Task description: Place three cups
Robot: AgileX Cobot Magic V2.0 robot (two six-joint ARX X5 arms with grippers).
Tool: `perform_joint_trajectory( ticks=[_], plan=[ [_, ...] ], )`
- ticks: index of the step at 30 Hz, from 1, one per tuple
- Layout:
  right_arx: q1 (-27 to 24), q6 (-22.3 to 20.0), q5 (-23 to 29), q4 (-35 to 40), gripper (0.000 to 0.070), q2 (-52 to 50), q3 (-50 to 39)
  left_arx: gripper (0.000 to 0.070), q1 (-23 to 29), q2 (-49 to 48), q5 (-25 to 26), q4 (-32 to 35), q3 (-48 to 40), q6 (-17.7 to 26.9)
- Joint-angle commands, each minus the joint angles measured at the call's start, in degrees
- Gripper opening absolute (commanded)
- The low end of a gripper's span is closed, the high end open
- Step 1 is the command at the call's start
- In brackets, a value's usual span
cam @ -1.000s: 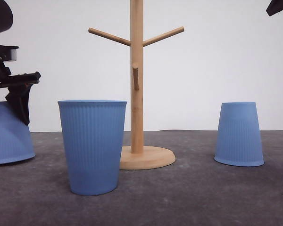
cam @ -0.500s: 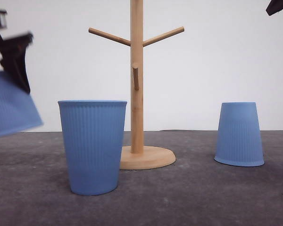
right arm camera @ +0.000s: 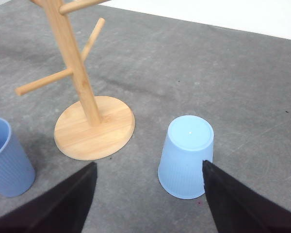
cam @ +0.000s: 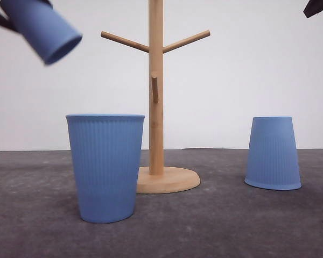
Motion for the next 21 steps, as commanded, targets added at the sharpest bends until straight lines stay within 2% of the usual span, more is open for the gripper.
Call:
perform_joint_trajectory(
  ticks=[1,4,7,21],
  plan=[
    [0.2,0.63,0.04,0.66,0.0442,0.17,0.66,0.039,0.57,0.6,3.62,1.8,1.66,-4.71],
    [0.2,0.63,0.04,0.66,0.0441,0.17,0.66,0.039,0.96,1.52,9.89,3.99,1.7,-8.58],
    [0.2,0.63,0.04,0.66,0.0441,0.17,0.66,0.039,0.46,3.37,12.99,4.15,1.7,-9.52],
    [0.2,0.63,0.03,0.63,0.0441,0.16,0.66,0.039,-7.19,12.54,14.13,7.8,1.7,-11.88]
  ],
)
